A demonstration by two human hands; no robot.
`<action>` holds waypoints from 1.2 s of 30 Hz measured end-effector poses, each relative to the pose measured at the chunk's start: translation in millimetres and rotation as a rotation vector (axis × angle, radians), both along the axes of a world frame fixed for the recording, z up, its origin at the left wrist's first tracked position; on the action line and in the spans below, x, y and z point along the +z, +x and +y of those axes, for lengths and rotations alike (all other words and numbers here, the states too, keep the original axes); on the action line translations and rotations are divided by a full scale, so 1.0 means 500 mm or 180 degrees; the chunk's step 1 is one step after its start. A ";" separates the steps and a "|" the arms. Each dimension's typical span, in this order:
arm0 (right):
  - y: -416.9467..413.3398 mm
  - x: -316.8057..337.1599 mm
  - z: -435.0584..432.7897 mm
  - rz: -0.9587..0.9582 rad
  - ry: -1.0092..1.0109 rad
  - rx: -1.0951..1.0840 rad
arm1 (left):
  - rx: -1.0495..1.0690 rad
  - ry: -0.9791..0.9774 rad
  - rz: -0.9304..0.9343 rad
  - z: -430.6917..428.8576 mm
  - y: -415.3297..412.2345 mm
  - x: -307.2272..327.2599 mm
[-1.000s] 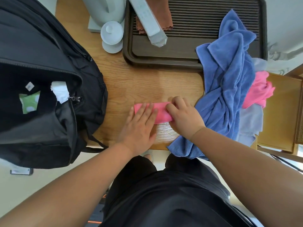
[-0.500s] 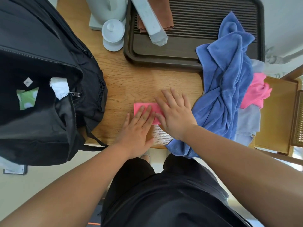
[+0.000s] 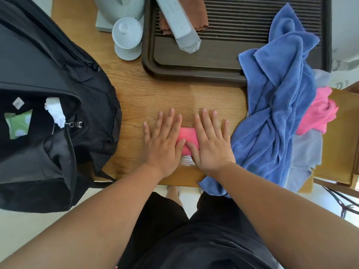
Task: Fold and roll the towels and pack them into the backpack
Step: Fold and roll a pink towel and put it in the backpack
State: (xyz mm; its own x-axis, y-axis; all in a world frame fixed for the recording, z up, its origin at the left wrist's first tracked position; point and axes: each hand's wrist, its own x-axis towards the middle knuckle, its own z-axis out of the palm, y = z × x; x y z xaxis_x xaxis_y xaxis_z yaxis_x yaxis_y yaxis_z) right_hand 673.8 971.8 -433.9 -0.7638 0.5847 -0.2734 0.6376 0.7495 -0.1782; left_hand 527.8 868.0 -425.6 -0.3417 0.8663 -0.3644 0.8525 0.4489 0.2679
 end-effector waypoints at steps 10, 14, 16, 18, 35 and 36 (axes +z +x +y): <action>-0.001 0.032 0.030 -0.0156 -0.0391 0.0313 | -0.0216 -0.0481 0.0082 0.015 -0.005 0.035; 0.003 0.077 0.056 0.0053 -0.0210 0.0588 | -0.0161 -0.0535 0.0056 0.026 -0.002 0.099; 0.006 0.107 0.064 -0.0101 -0.0081 0.0959 | -0.0180 -0.0568 0.0130 0.029 0.012 0.138; 0.010 0.137 0.070 -0.0026 -0.0260 0.0969 | 0.0107 -0.0526 0.0036 0.031 0.032 0.180; -0.011 0.420 0.135 0.3325 -0.5066 -0.2039 | 0.2645 0.1482 -0.3405 0.044 0.043 0.458; -0.023 0.430 0.121 0.3307 -0.5140 -0.2001 | 0.2584 0.1546 -0.3424 0.049 0.030 0.470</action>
State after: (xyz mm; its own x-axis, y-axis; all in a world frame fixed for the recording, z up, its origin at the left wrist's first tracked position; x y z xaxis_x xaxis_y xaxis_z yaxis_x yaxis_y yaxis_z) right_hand 662.4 1032.4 -218.7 -0.7730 0.4979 -0.3931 -0.0708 -0.6834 -0.7266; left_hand 542.8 892.5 -190.5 -0.5467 0.6798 -0.4888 -0.3033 0.3833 0.8724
